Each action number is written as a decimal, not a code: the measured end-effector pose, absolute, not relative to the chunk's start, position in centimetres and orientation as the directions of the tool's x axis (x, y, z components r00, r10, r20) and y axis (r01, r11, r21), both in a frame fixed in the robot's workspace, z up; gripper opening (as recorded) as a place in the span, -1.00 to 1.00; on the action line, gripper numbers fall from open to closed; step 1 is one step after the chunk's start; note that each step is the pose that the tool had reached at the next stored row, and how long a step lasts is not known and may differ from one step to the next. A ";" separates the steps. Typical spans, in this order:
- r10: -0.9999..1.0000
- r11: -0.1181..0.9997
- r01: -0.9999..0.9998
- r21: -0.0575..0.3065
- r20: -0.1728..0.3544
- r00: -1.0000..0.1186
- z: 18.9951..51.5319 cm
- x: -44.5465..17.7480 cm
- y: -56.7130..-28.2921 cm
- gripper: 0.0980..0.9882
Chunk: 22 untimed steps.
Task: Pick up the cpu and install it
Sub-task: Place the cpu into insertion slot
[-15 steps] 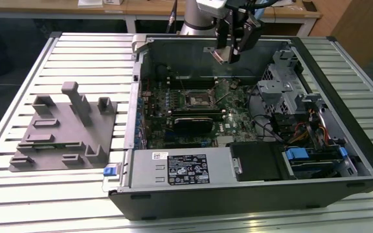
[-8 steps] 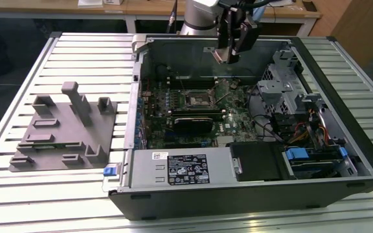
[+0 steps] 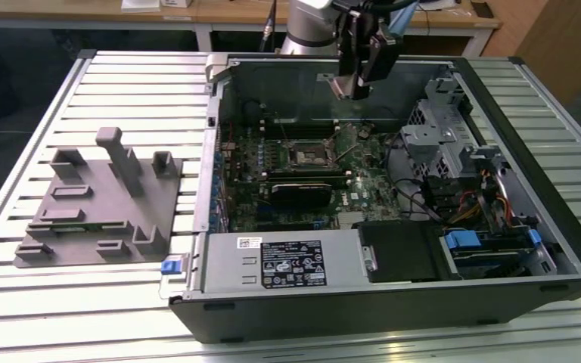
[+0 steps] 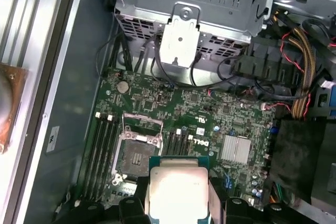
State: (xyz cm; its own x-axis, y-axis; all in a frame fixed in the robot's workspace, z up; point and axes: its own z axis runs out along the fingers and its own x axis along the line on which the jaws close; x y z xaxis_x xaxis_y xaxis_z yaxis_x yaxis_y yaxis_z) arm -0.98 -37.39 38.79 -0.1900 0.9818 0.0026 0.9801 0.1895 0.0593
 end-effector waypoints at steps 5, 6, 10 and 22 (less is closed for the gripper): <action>0.984 0.175 0.983 0.059 0.003 -0.175 38.7 -1.4 -37.4 -0.02; 0.985 0.171 0.984 0.059 0.003 -0.171 38.7 -1.4 -37.4 -0.02; 0.991 0.136 0.989 0.060 0.003 -0.137 38.6 -1.5 -37.4 -0.02; 0.998 0.062 0.996 0.060 0.002 -0.062 38.0 -1.5 -37.4 -0.02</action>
State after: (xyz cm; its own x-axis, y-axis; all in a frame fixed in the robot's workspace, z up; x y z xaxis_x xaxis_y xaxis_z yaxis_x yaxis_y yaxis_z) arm -1.53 -37.38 38.00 -0.0624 0.9980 0.0025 0.9963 0.0622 0.0597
